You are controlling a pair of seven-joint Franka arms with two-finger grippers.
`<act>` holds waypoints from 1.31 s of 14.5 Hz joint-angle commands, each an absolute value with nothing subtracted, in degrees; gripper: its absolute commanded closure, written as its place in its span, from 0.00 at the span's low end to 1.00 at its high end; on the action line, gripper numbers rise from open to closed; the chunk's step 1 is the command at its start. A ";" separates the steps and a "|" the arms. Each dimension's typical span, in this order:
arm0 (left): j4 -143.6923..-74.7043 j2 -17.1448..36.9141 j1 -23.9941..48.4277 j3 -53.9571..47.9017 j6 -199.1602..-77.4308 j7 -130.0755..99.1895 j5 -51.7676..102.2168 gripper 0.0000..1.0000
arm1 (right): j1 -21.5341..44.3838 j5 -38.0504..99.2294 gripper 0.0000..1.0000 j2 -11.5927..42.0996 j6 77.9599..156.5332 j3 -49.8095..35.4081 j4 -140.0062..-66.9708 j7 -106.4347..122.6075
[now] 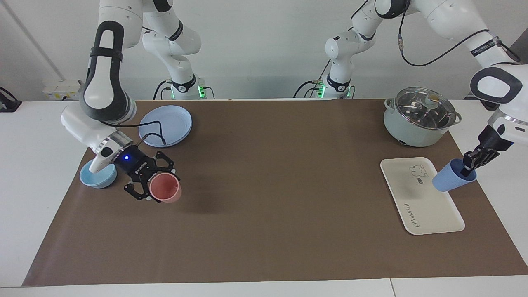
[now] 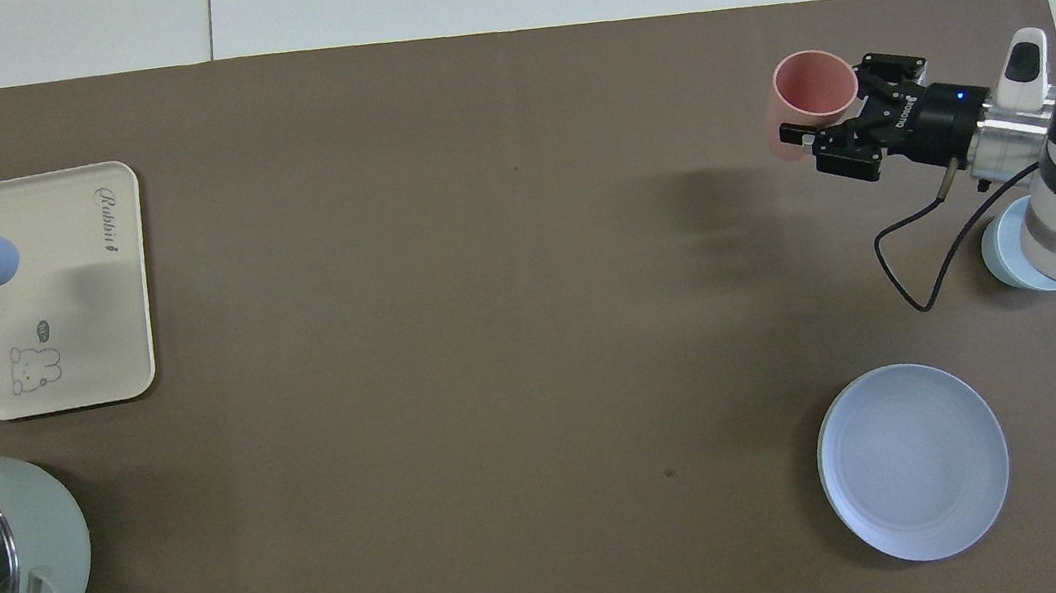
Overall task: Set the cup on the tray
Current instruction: 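Carry the blue cup to the tray while the right gripper lowers the pink cup, then set the blue cup on the tray while the right gripper releases the pink cup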
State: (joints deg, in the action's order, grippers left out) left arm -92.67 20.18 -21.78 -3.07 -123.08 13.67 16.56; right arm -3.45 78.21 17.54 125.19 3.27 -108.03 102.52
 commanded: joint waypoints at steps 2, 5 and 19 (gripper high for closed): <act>-93.51 22.06 -22.50 -3.78 -124.80 14.50 17.93 1.00 | -8.70 86.04 1.00 24.34 117.52 2.55 -107.67 119.68; -93.60 23.20 -22.33 -3.78 -126.38 15.64 17.84 0.97 | -10.28 86.48 1.00 26.01 115.23 2.46 -107.84 122.69; -75.96 22.85 -14.97 -3.69 -100.94 5.38 6.26 0.00 | -10.11 89.56 0.84 25.84 115.22 2.55 -112.93 134.20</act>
